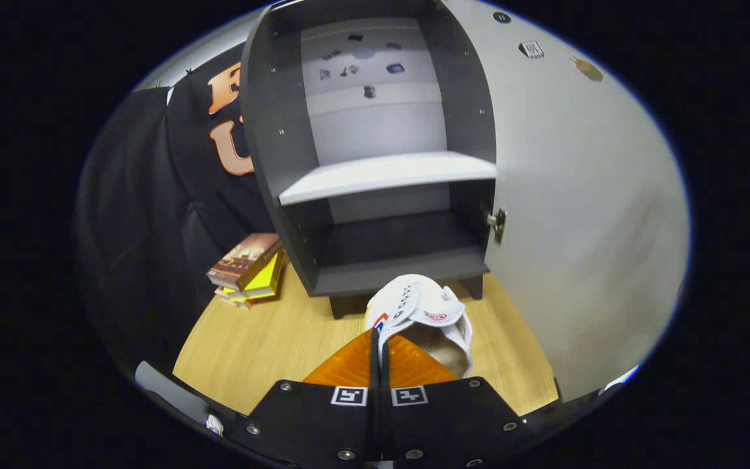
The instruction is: Open the shoe cabinet door, grab the shoes and put them into the shoe cabinet, then close the shoe cabinet door.
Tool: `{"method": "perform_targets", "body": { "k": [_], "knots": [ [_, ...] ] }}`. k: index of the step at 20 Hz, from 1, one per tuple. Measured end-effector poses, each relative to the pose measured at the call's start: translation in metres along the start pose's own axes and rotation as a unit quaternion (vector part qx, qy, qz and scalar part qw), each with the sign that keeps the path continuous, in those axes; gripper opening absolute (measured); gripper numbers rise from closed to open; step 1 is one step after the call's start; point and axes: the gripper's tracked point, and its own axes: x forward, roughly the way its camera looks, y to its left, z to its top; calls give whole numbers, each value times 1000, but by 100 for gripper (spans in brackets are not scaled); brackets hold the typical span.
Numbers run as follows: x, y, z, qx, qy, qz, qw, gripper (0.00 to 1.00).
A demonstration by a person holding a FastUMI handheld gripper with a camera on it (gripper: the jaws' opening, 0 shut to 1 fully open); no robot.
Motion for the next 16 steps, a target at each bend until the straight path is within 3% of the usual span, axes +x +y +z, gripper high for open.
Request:
{"method": "perform_targets", "body": {
  "k": [4, 9, 16],
  "knots": [
    [-11, 4, 94, -21, -82, 6, 996, 0],
    [21, 10, 180, -39, -125, 18, 991, 0],
    [119, 23, 226, -69, -114, 24, 991, 0]
  ]
}}
